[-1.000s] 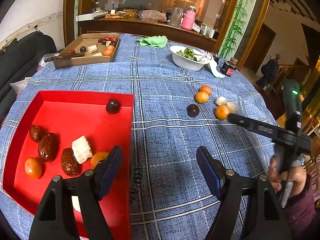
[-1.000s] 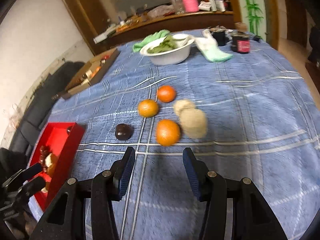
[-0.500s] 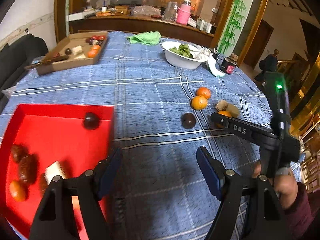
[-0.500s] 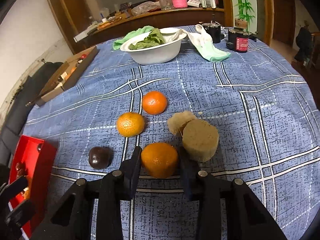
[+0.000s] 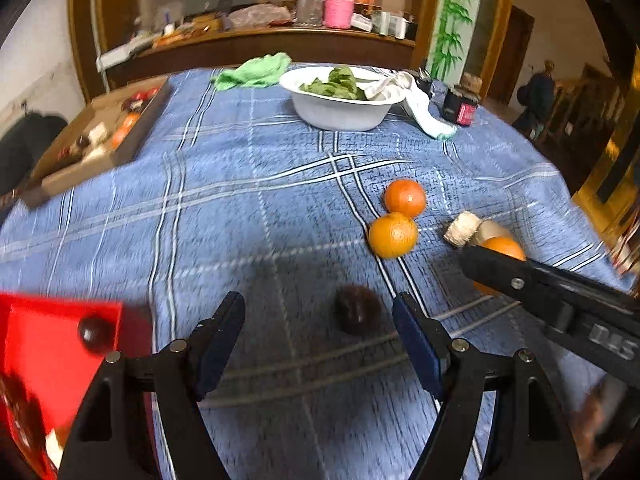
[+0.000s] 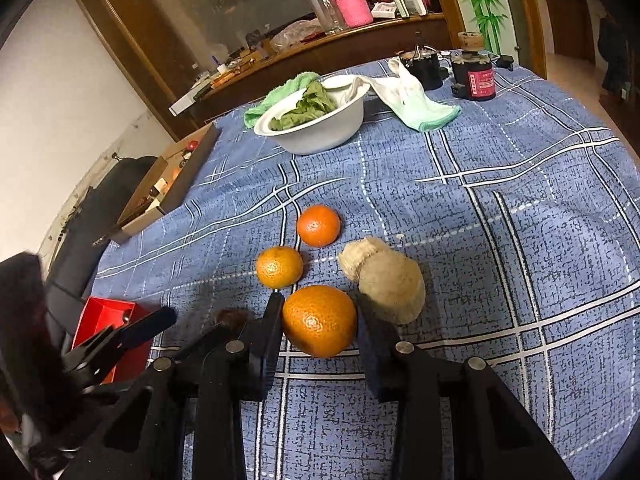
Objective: Organize fruits
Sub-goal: 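Grasp a dark plum with the left tool while the right tool grasps a tangerine, then lower the plum and tangerine into the red tray and open both tools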
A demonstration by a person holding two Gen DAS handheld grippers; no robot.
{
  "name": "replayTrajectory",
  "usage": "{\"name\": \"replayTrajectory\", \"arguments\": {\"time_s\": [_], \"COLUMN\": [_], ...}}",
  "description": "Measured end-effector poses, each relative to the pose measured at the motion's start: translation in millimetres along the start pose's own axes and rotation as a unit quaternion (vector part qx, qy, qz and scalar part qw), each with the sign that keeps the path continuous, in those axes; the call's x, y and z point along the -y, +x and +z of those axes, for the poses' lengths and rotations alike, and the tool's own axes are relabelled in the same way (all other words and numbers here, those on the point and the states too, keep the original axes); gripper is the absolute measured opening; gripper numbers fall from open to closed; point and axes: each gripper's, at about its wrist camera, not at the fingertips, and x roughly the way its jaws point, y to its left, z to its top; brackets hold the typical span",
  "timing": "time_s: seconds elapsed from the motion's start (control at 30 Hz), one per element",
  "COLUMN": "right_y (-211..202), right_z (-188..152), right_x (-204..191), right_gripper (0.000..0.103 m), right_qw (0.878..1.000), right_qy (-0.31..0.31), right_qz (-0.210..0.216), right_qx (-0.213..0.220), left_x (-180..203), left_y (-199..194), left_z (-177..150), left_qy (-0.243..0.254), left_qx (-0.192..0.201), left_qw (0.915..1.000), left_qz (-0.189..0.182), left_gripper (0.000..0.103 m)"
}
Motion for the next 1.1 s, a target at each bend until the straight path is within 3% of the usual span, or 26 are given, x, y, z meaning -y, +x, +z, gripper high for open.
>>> {"name": "replayTrajectory", "arguments": {"time_s": [0.03, 0.07, 0.17, 0.23, 0.37, 0.53, 0.67, 0.87, 1.0, 1.1], "right_y": [-0.4, -0.5, -0.7, -0.5, 1.1, 1.1, 2.6, 0.1, -14.2, -13.7], "right_z": [0.4, 0.5, 0.5, 0.5, -0.2, -1.9, -5.9, -17.4, -33.3, -48.1], "right_x": [-0.1, -0.5, 0.0, -0.8, -0.9, -1.5, -5.9, -30.0, -61.7, -98.1], "right_gripper": [0.037, 0.037, 0.037, 0.037, 0.037, 0.037, 0.037, 0.037, 0.037, 0.038], "right_qw": [1.000, 1.000, 1.000, 1.000, 1.000, 1.000, 1.000, 0.999, 0.997, 0.991], "right_qy": [0.000, -0.001, 0.000, -0.002, -0.002, -0.005, -0.012, -0.048, -0.057, -0.069], "right_qz": [0.001, 0.001, 0.001, 0.000, -0.001, -0.002, 0.000, 0.002, 0.053, 0.111], "right_qx": [0.001, 0.001, 0.002, 0.002, 0.000, 0.002, 0.000, -0.001, -0.005, -0.037], "left_x": [5.1, 7.6, 13.5, 17.5, 9.7, -16.2, -60.7, -142.6, -178.9, -197.2], "left_y": [3.4, 5.4, 10.6, 7.8, -8.2, -58.6, -107.7, -156.3, -171.6, -170.7], "left_z": [0.4, 0.5, 0.0, -0.9, -2.0, -15.4, -40.7, -85.0, -109.4, -121.5], "left_qy": [0.013, 0.021, 0.031, 0.039, 0.013, -0.035, -0.092, -0.181, -0.213, -0.230], "left_qx": [0.001, -0.001, -0.012, -0.004, 0.006, 0.045, 0.081, 0.100, 0.105, 0.101], "left_qw": [0.9999, 0.9998, 0.9991, 0.9992, 0.9995, 0.9975, 0.9918, 0.9781, 0.9699, 0.9655], "left_qz": [0.001, 0.000, -0.025, -0.013, -0.027, -0.043, -0.037, 0.019, 0.055, 0.068], "left_gripper": [0.066, 0.045, 0.023, 0.022, 0.022, 0.023, 0.023, 0.023, 0.023, 0.023]}}
